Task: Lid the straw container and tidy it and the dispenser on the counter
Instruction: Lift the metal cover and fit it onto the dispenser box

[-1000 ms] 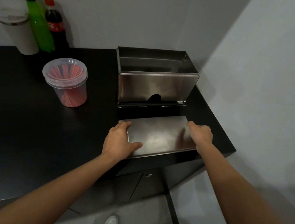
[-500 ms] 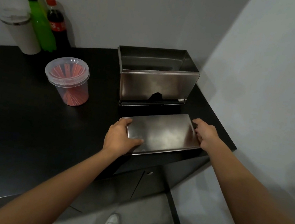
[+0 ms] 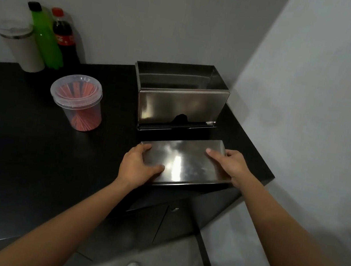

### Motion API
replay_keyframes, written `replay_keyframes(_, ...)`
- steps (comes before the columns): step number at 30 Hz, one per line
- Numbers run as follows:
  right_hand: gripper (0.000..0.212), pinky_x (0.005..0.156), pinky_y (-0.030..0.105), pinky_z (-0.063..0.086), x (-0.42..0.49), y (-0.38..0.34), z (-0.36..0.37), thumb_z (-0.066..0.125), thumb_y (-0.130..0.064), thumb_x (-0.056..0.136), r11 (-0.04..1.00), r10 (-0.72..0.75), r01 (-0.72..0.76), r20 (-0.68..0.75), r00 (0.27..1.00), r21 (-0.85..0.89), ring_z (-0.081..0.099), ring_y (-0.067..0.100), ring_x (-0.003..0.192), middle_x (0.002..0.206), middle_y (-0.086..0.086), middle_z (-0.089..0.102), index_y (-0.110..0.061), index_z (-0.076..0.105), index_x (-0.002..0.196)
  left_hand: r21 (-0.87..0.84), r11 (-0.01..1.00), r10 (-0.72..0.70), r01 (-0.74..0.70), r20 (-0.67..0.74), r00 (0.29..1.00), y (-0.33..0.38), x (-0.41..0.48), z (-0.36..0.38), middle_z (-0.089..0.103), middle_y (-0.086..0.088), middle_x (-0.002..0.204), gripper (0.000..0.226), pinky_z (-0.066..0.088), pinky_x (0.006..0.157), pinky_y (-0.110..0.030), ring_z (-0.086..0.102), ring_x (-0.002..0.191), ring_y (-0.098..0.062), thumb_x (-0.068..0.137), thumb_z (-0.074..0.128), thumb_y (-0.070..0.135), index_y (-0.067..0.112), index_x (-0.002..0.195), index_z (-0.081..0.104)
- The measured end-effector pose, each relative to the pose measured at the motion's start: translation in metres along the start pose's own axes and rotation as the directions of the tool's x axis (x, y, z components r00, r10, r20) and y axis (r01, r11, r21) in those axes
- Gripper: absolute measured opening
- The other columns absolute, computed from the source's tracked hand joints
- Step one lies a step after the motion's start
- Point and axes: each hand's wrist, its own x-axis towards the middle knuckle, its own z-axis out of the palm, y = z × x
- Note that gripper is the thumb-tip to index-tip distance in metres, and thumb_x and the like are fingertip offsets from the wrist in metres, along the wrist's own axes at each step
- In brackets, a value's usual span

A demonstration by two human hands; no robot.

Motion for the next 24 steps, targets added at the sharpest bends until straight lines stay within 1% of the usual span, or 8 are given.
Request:
replay_keyframes(3,0.031,0.051,0.026,0.053,-0.006,0.003,-0.003,0.081,-0.021,0.066,0.982,0.008,-0.020,0.066,0.998,0.187,0.068,0.016,0.063,0.078,0.006,0.068,-0.008,0.066,0.090,-0.020,1.000,0.003,-0.004,-0.024,1.000,-0.003,0.000,0.000,0.051,-0.006,0.130,0.069,0.042,0.100,-0.035,0.047,0.121,-0.023,0.074,0.076,0.035,0.015,0.135,0.047)
replay_keyframes(6,0.037,0.059,0.028,0.054,-0.006,0.003,-0.010,0.080,-0.014,0.067,0.935,0.069,-0.130,0.189,0.979,0.330,0.070,0.022,0.073,0.089,0.011,0.072,-0.005,0.067,0.100,-0.074,0.997,-0.031,0.028,-0.042,0.999,-0.006,0.000,-0.001,0.052,-0.004,0.130,0.065,0.042,0.097,-0.031,0.049,0.120,-0.020,0.076,0.074,0.036,0.018,0.133,0.048)
replay_keyframes(9,0.039,0.064,0.034,0.055,-0.010,0.004,-0.014,0.079,-0.016,0.065,0.924,0.054,-0.145,0.256,0.965,0.354,0.070,0.026,0.078,0.091,0.011,0.072,-0.009,0.064,0.101,-0.136,0.990,-0.047,0.038,-0.064,0.997,-0.007,-0.001,-0.002,0.054,-0.004,0.129,0.062,0.044,0.095,-0.030,0.052,0.117,-0.019,0.077,0.073,0.035,0.018,0.130,0.048)
replay_keyframes(11,0.030,0.063,0.035,0.056,-0.013,0.005,-0.015,0.076,-0.015,0.068,0.915,0.017,-0.120,0.262,0.965,0.385,0.070,0.025,0.075,0.088,0.010,0.072,-0.011,0.064,0.096,-0.198,0.980,-0.052,0.034,-0.086,0.995,-0.007,-0.002,-0.004,0.053,-0.004,0.131,0.066,0.043,0.097,-0.031,0.051,0.119,-0.019,0.077,0.073,0.036,0.015,0.133,0.045)
replay_keyframes(14,0.021,0.063,0.032,0.056,-0.019,0.002,-0.015,0.073,-0.013,0.073,0.910,-0.036,-0.076,0.261,0.965,0.408,0.069,0.022,0.073,0.085,0.009,0.072,-0.012,0.065,0.092,-0.215,0.975,-0.080,0.049,-0.138,0.987,-0.006,-0.003,-0.008,0.049,-0.006,0.135,0.080,0.044,0.101,-0.040,0.050,0.120,-0.022,0.074,0.075,0.042,0.014,0.138,0.036)
replay_keyframes(18,0.018,0.052,0.027,0.054,-0.028,-0.006,-0.010,0.070,-0.011,0.075,0.884,-0.081,-0.057,0.272,0.959,0.464,0.069,0.018,0.064,0.078,0.007,0.072,-0.011,0.066,0.093,-0.354,0.927,-0.177,0.126,-0.114,0.978,-0.004,-0.008,-0.015,0.055,0.000,0.122,0.083,0.048,0.078,-0.027,0.059,0.100,-0.015,0.071,0.072,0.054,0.018,0.135,0.033)
replay_keyframes(22,0.022,0.070,0.036,0.056,-0.028,-0.016,-0.009,0.072,-0.019,0.074,0.903,-0.108,-0.006,0.242,0.964,0.429,0.068,0.022,0.076,0.088,0.009,0.070,-0.014,0.065,0.095,-0.482,0.866,-0.208,0.133,-0.106,0.972,0.003,-0.012,-0.024,0.055,0.012,0.104,0.077,0.049,0.070,-0.024,0.059,0.090,-0.006,0.072,0.072,0.053,0.021,0.132,0.036)
replay_keyframes(24,0.020,0.071,0.038,0.055,-0.027,-0.023,-0.007,0.072,-0.026,0.075,0.922,-0.119,0.043,0.178,0.977,0.385,0.067,0.024,0.079,0.091,0.009,0.070,-0.018,0.066,0.092,-0.521,0.848,-0.195,0.100,-0.130,0.972,0.009,-0.013,-0.030,0.054,0.012,0.103,0.074,0.049,0.070,-0.023,0.059,0.090,-0.006,0.073,0.074,0.047,0.021,0.131,0.037)
